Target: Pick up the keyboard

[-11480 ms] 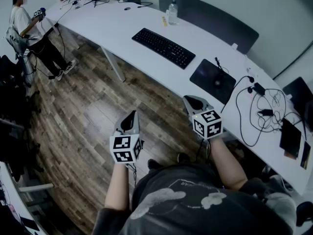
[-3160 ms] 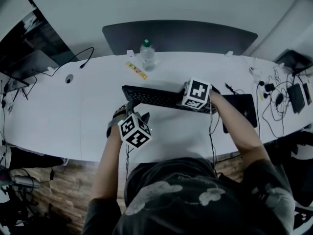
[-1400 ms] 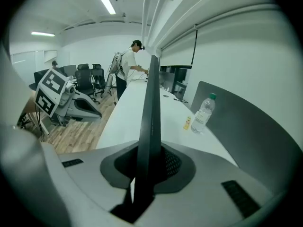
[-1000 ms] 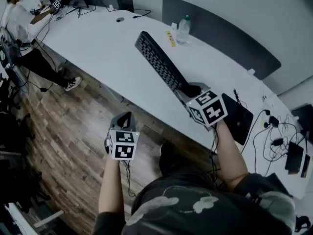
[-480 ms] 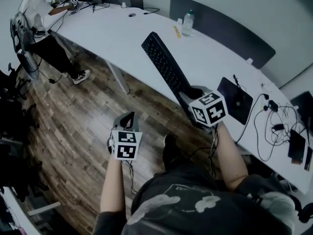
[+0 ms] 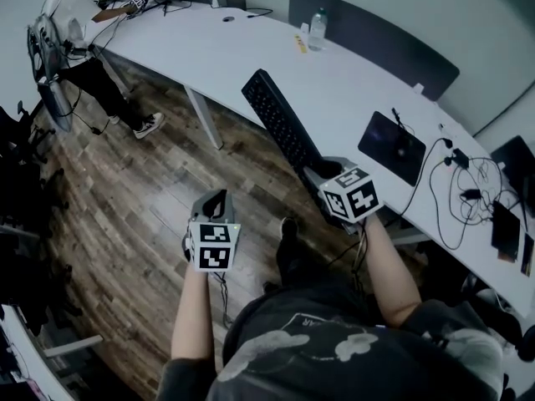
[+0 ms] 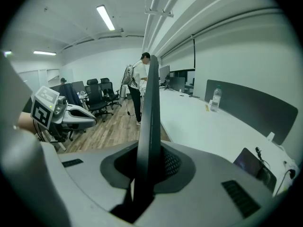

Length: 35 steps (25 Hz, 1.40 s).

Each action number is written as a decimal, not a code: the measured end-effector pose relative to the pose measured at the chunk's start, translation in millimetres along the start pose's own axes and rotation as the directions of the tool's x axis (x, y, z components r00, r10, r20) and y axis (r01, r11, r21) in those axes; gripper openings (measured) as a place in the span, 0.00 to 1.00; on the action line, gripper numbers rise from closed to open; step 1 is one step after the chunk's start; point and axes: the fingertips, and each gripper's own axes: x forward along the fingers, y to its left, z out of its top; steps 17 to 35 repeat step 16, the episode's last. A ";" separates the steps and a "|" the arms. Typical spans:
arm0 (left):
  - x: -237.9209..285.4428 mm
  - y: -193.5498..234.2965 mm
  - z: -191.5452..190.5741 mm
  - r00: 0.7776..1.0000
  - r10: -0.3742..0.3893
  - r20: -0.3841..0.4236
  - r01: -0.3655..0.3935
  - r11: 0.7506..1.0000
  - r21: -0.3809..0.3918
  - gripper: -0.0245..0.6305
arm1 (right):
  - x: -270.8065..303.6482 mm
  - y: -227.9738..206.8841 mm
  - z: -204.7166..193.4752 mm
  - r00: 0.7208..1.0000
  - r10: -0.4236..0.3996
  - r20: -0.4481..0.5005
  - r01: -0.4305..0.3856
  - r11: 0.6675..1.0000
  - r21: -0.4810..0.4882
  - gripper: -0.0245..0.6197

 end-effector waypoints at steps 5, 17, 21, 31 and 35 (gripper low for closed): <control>-23.3 -6.8 -17.8 1.000 0.007 0.006 -0.007 1.000 -0.025 0.04 | -10.6 25.3 -24.8 1.000 0.016 -0.001 -0.016 1.000 0.023 0.14; -58.2 -23.2 -62.5 1.000 -0.009 -0.013 0.008 0.996 -0.084 0.04 | -22.7 65.8 -78.1 0.999 0.031 -0.038 -0.028 0.997 0.071 0.14; -58.2 -23.2 -62.5 1.000 -0.009 -0.013 0.008 0.996 -0.084 0.04 | -22.7 65.8 -78.1 0.999 0.031 -0.038 -0.028 0.997 0.071 0.14; -58.2 -23.2 -62.5 1.000 -0.009 -0.013 0.008 0.996 -0.084 0.04 | -22.7 65.8 -78.1 0.999 0.031 -0.038 -0.028 0.997 0.071 0.14; -58.2 -23.2 -62.5 1.000 -0.009 -0.013 0.008 0.996 -0.084 0.04 | -22.7 65.8 -78.1 0.999 0.031 -0.038 -0.028 0.997 0.071 0.14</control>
